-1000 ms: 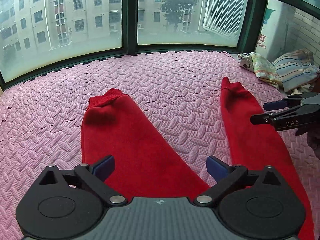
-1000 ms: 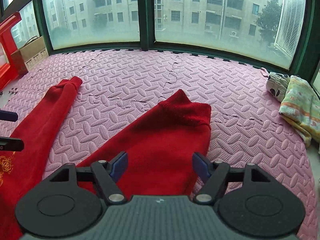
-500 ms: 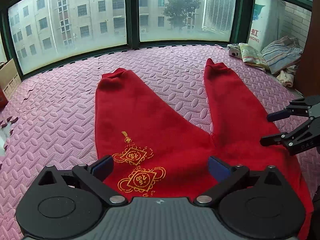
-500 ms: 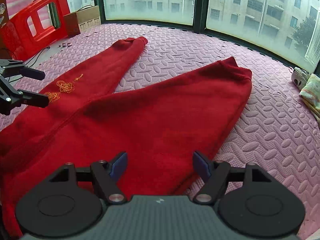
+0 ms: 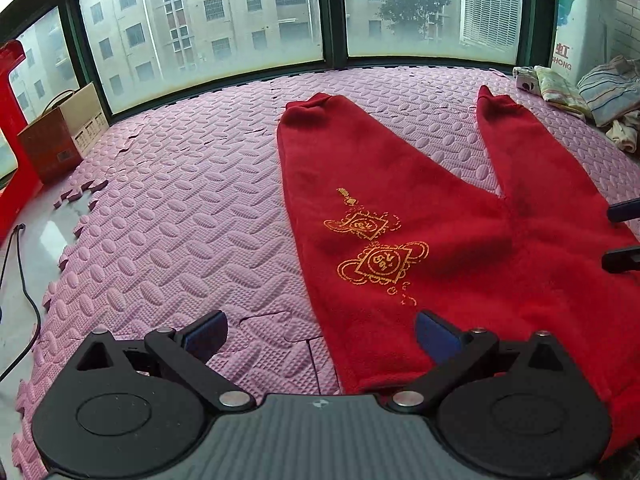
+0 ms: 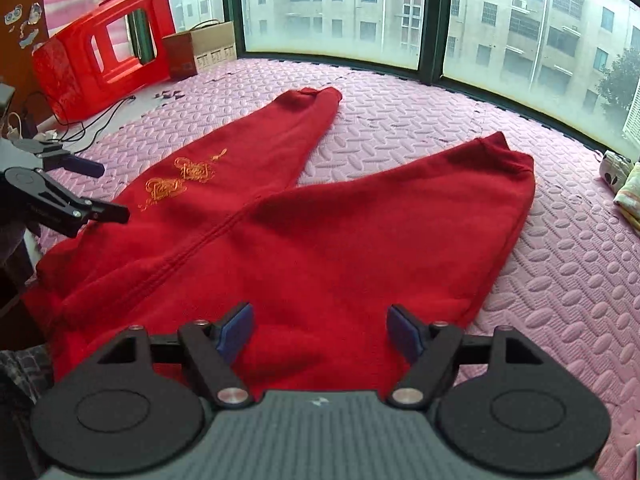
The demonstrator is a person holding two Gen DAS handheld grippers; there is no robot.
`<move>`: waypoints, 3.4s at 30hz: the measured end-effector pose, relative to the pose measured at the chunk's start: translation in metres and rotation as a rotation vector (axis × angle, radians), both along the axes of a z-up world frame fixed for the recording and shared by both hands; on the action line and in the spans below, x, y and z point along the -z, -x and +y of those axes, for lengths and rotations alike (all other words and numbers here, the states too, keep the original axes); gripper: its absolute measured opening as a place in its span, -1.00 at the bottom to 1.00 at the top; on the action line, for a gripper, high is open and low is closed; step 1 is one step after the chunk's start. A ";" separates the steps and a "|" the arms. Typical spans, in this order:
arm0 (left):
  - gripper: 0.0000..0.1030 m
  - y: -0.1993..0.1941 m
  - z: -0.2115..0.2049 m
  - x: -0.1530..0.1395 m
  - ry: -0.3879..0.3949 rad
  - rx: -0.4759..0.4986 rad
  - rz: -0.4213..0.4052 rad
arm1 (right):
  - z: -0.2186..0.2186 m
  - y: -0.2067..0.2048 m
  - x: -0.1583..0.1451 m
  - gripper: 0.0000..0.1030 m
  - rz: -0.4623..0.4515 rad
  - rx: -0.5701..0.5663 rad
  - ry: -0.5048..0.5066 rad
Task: Fold clothes
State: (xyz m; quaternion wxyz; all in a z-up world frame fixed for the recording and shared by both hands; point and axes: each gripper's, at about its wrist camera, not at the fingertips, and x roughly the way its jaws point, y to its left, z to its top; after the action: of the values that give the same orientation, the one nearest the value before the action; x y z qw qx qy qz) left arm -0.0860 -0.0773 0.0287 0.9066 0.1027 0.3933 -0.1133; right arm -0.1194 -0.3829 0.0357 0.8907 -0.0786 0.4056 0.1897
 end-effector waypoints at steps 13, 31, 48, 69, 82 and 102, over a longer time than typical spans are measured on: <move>1.00 0.019 -0.020 -0.015 0.044 0.069 -0.018 | 0.010 0.025 -0.012 0.58 -0.045 -0.012 -0.031; 1.00 0.053 -0.036 -0.044 0.058 0.225 -0.086 | -0.029 0.039 -0.015 0.60 -0.006 0.095 -0.076; 0.39 0.112 -0.191 -0.017 -0.043 0.848 -0.041 | -0.089 -0.027 -0.018 0.40 -0.008 0.356 -0.193; -0.72 0.051 -0.127 -0.053 0.305 0.630 0.058 | -0.125 -0.178 0.016 -0.14 0.069 0.600 -0.304; -0.75 0.034 -0.061 -0.065 0.531 0.444 0.057 | -0.096 -0.214 -0.024 -0.82 0.006 0.625 -0.298; -0.78 0.063 0.055 -0.050 0.671 0.080 0.036 | 0.151 -0.280 -0.029 -0.83 -0.030 0.248 -0.308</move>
State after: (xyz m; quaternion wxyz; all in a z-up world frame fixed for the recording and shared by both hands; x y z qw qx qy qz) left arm -0.1491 -0.0223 0.0789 0.8776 -0.1881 0.3458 -0.2736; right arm 0.1604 -0.2321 0.0648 0.9147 0.1063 0.3650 0.1370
